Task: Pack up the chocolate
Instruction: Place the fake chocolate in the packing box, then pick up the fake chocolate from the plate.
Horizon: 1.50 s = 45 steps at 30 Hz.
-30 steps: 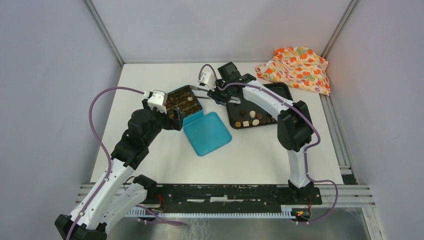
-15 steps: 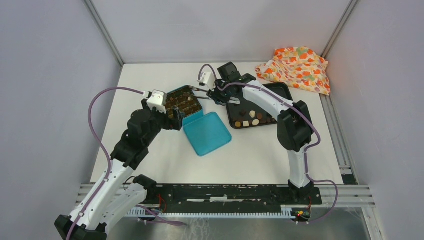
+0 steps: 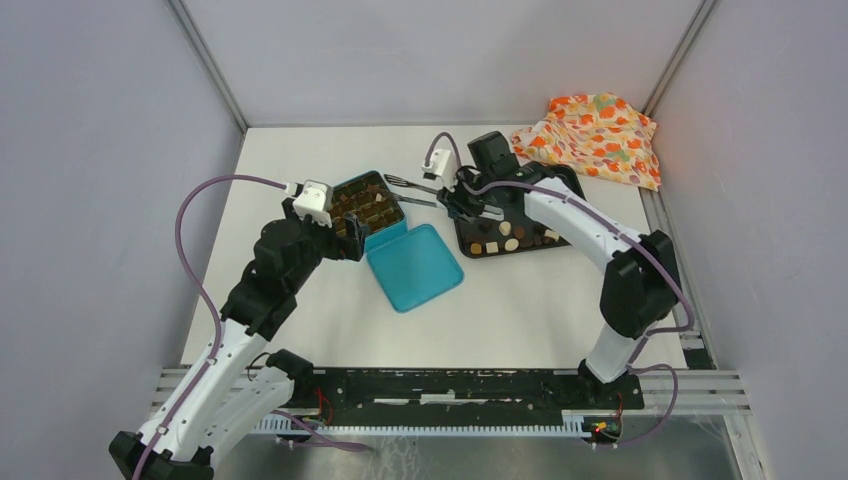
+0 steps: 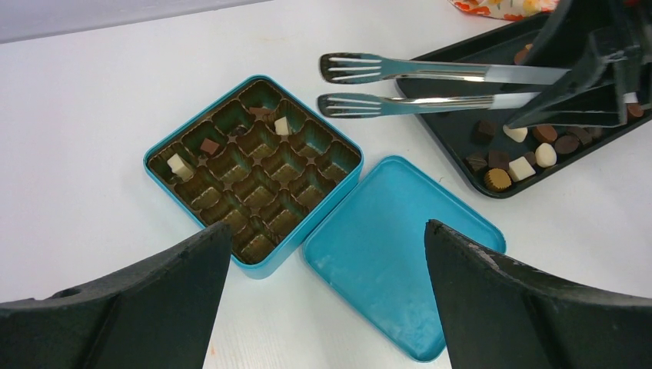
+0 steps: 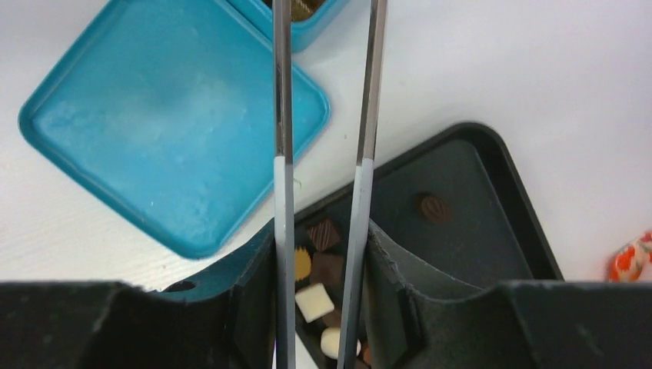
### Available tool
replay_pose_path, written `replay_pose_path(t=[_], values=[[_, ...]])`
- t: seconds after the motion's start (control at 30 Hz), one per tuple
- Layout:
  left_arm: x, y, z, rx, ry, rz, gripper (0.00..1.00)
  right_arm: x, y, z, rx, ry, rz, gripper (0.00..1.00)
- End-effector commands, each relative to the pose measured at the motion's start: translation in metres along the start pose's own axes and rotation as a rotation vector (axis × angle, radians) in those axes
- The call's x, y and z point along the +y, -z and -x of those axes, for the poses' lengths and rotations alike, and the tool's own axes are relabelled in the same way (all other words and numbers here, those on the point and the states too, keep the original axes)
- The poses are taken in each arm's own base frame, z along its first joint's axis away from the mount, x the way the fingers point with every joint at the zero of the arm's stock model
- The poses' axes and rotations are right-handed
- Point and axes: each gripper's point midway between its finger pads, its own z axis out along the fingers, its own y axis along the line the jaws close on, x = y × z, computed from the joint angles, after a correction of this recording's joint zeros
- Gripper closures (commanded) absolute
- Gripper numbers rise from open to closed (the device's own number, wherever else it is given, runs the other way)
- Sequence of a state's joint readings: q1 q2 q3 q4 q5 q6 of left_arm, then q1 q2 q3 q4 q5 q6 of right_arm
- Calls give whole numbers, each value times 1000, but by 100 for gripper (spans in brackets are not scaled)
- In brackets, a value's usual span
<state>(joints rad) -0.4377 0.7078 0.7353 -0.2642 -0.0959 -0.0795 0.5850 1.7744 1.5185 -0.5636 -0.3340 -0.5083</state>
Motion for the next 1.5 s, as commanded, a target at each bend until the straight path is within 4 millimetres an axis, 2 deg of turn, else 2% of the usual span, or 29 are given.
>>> replay_pose_path(t=[0.0,0.33,0.47,0.63,0.97,1.23,1.47], values=[[1,4,16,-47,5,4,0,-19,41,3,-117,-19,-73,56],[0,2,14,-39,5,0,0,-50,100,-80,-150,-168,-192,56],[0,1,13,-34,2,-1,0,-53,109,-115,-117,-212,-227,56],[1,-1,11,-23,-1,2,0,-46,107,-151,-55,-257,-216,57],[0,-2,10,-17,-1,1,0,-44,89,-185,65,-315,-177,57],[-1,-1,11,-24,1,-7,0,-45,87,-194,92,-335,-177,57],[-1,0,12,-27,2,-7,0,-32,87,-199,111,-329,-116,57]])
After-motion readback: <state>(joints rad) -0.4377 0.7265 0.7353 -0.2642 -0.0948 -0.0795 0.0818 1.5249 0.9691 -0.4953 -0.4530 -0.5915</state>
